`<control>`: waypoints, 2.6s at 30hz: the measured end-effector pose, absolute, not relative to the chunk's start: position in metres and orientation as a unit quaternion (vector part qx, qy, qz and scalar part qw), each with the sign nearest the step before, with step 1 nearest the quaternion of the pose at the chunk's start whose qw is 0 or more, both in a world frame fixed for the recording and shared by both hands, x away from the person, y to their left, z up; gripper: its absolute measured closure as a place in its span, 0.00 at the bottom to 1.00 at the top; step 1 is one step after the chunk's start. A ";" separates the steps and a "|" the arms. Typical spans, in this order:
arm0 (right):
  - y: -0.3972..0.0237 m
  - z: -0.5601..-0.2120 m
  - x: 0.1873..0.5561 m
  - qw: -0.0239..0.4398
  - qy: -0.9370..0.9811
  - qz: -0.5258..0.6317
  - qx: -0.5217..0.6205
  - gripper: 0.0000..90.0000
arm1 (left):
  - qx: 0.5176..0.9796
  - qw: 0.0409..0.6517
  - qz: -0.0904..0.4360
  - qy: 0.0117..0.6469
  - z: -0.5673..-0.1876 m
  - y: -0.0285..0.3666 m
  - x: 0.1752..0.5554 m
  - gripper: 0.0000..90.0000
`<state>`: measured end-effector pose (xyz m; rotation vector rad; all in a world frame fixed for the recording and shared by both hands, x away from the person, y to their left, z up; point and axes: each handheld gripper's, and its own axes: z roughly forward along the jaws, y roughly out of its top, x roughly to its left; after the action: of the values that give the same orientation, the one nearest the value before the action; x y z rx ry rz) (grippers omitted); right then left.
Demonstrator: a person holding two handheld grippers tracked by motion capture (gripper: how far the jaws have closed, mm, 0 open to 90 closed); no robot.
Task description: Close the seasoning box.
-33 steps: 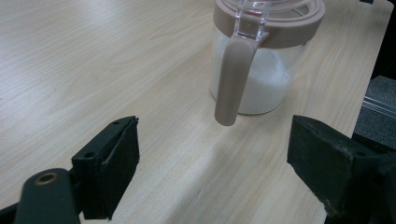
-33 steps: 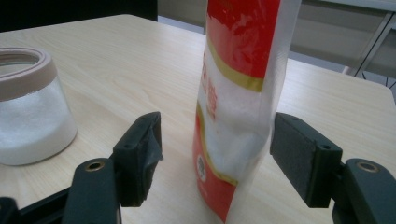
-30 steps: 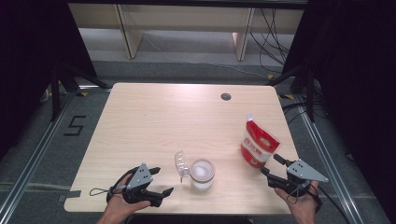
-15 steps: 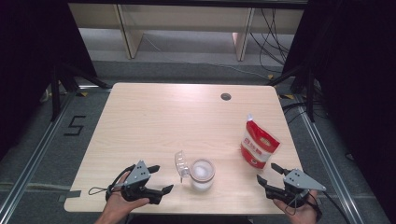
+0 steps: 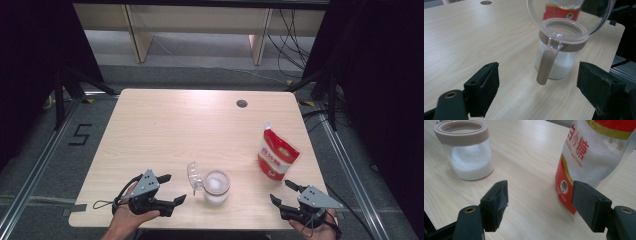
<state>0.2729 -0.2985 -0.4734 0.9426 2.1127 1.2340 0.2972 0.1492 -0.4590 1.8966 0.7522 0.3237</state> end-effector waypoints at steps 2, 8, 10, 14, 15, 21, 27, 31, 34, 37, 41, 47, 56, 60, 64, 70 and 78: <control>-0.299 -0.474 0.274 0.262 0.777 0.454 0.348 0.34 | 0.791 0.507 0.139 0.312 -0.457 0.149 0.296 0.22; -0.298 -0.475 0.273 0.263 0.778 0.450 0.351 0.34 | 0.790 0.514 0.139 0.305 -0.455 0.150 0.299 0.35; -0.297 -0.476 0.273 0.252 0.780 0.450 0.355 0.34 | 0.786 0.523 0.155 0.291 -0.453 0.152 0.299 0.57; -0.296 -0.475 0.274 0.267 0.782 0.447 0.343 0.35 | 0.782 0.530 0.161 0.285 -0.451 0.150 0.297 0.82; -0.296 -0.475 0.275 0.269 0.784 0.447 0.336 0.35 | 0.782 0.530 0.161 0.285 -0.451 0.150 0.297 0.86; -0.293 -0.476 0.276 0.265 0.789 0.447 0.329 0.35 | 0.785 0.528 0.175 0.272 -0.450 0.143 0.297 0.98; -0.292 -0.476 0.278 0.267 0.789 0.451 0.321 0.35 | 0.782 0.532 0.172 0.274 -0.446 0.139 0.297 0.99; -0.290 -0.475 0.277 0.267 0.792 0.446 0.319 0.35 | 0.776 0.539 0.171 0.278 -0.443 0.136 0.298 0.99; -0.290 -0.475 0.277 0.267 0.790 0.448 0.322 0.35 | 0.774 0.548 0.169 0.271 -0.440 0.133 0.298 0.99; -0.291 -0.475 0.277 0.270 0.793 0.445 0.319 0.35 | 0.778 0.542 0.169 0.270 -0.439 0.131 0.298 0.99; -0.290 -0.475 0.278 0.271 0.792 0.447 0.317 0.35 | 0.783 0.538 0.171 0.260 -0.439 0.127 0.299 0.99; -0.290 -0.474 0.277 0.270 0.791 0.447 0.320 0.35 | 0.783 0.540 0.172 0.257 -0.438 0.124 0.300 0.99; -0.291 -0.473 0.277 0.270 0.790 0.448 0.320 0.35 | 0.783 0.544 0.167 0.251 -0.438 0.120 0.301 0.99; -0.290 -0.473 0.275 0.270 0.786 0.448 0.329 0.35 | 0.779 0.548 0.162 0.257 -0.437 0.116 0.301 0.99; -0.291 -0.473 0.277 0.274 0.789 0.447 0.321 0.35 | 0.784 0.542 0.165 0.254 -0.436 0.115 0.301 0.99; -0.290 -0.473 0.277 0.274 0.789 0.449 0.319 0.35 | 0.783 0.549 0.159 0.246 -0.437 0.111 0.302 0.99; -0.290 -0.474 0.277 0.274 0.789 0.448 0.319 0.35 | 0.782 0.552 0.156 0.244 -0.434 0.114 0.303 0.93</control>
<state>0.2768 -0.2902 -0.4736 0.8567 2.1230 1.2037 0.3032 0.1144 -0.4342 1.8489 0.5758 0.3682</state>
